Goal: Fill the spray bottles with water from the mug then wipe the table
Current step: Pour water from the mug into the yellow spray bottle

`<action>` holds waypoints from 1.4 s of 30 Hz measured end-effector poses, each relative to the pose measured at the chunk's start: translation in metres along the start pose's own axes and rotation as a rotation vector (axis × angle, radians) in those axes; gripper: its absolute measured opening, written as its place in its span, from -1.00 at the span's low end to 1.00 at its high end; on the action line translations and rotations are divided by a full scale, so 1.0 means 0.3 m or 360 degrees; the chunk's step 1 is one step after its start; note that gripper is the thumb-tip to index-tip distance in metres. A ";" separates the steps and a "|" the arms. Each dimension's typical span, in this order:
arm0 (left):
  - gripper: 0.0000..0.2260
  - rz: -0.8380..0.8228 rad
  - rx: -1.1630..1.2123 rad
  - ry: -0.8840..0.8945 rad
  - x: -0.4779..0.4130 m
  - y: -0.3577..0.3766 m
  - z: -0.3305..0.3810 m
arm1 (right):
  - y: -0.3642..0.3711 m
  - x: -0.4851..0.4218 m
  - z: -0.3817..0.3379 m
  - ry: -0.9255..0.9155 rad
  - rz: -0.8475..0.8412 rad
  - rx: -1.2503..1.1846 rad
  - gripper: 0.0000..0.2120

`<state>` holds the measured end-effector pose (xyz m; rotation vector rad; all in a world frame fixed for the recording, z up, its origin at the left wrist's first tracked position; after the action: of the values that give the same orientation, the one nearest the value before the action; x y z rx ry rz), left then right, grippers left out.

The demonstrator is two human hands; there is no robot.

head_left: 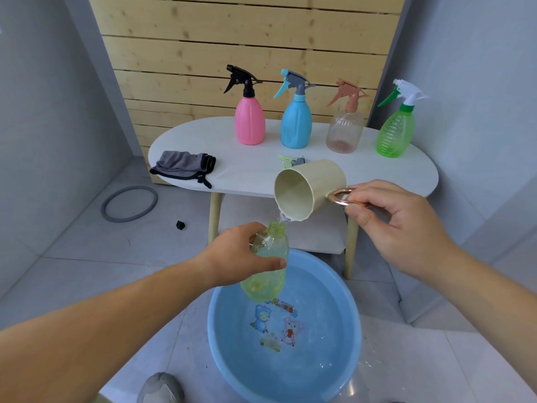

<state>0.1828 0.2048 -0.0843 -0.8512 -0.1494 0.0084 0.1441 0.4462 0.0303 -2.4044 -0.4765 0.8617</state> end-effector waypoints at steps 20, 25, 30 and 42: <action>-0.45 -0.0001 -0.0004 -0.0011 0.001 0.007 -0.001 | 0.014 0.004 -0.038 -0.0240 -0.0010 0.0177 -0.82; -0.42 -0.0016 -0.0001 -0.0016 0.004 0.008 0.003 | 0.023 0.008 -0.045 -0.0360 -0.0029 0.0246 -0.83; -0.47 -0.0007 -0.0038 -0.0029 0.008 0.005 0.009 | 0.034 0.012 -0.057 -0.0473 -0.0048 0.0321 -0.79; -0.46 -0.0026 -0.0020 -0.0056 0.011 0.001 0.012 | 0.055 0.015 -0.073 -0.0611 -0.0075 0.0411 -0.84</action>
<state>0.1856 0.2079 -0.0817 -0.8625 -0.1898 0.0073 0.1643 0.4274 0.0327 -1.9908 -0.5253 1.2874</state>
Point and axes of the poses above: each hand's wrist, its own x-axis away from the middle knuckle, its own y-axis out of the palm, z = x × y, the point moved 6 cm from there along -x, towards the middle knuckle, and after that the axes turned 4 degrees about -x, right-handed, at the moved point
